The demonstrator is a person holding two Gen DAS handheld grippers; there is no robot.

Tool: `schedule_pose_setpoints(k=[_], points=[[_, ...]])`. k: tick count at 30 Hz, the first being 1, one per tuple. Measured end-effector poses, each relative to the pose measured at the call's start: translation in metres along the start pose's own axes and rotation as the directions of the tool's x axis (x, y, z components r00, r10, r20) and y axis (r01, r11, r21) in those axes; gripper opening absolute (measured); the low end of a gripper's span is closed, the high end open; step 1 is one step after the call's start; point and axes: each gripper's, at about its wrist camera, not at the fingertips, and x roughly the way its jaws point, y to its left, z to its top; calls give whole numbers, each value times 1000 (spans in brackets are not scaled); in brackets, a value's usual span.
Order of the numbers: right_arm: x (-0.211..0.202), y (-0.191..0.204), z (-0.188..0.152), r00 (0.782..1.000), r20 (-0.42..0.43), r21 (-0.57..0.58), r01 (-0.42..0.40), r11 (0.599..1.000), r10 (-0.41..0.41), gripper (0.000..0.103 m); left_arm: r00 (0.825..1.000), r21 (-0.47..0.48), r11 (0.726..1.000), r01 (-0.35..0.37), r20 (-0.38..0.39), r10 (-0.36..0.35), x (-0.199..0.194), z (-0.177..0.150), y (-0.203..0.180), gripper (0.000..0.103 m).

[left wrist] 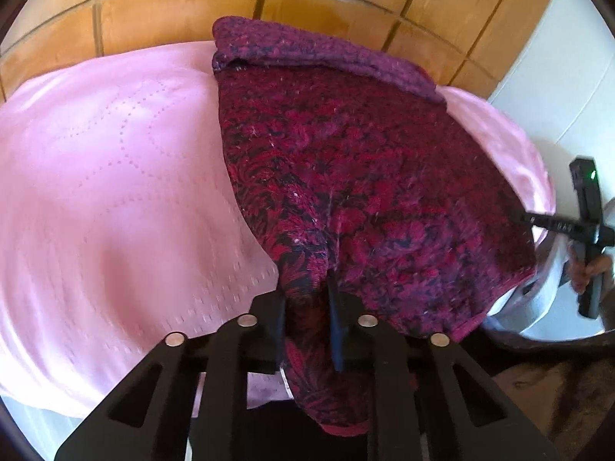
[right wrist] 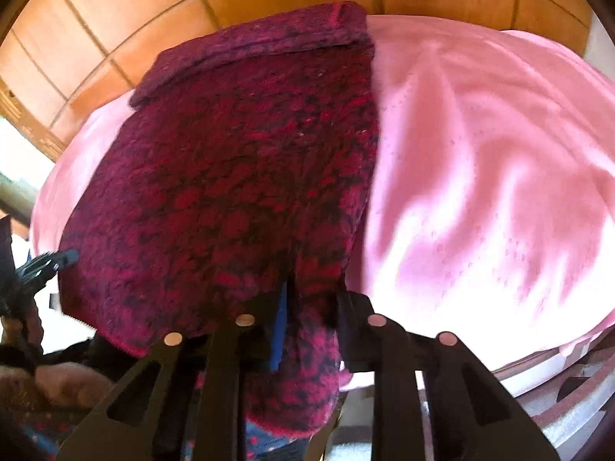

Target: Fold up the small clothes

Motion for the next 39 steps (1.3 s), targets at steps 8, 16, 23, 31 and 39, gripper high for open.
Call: schedule_pose_setpoints(k=[8,16,23,31,39], points=[[-18,9,42,971,122,31,-210,977,205,13,968,-169,958,232,133,-211,-21,39,23,12],[23,-15,124,958,197,185,-245,952,208,12,940,-357,874,330,205,-272,23,124,54,12],[54,-34,163,965,164,295,-245,924,203,13,965,-532,805,263,132,-227,81,179,87,13],[51,-68,176,903,283,384,-415,825,323,79,942,-618,717,324,279,-185,47,178,126,68],[14,-74,145,914,326,265,-332,905,240,86,960,-428,873,233,243,-137,18,130,113,76]])
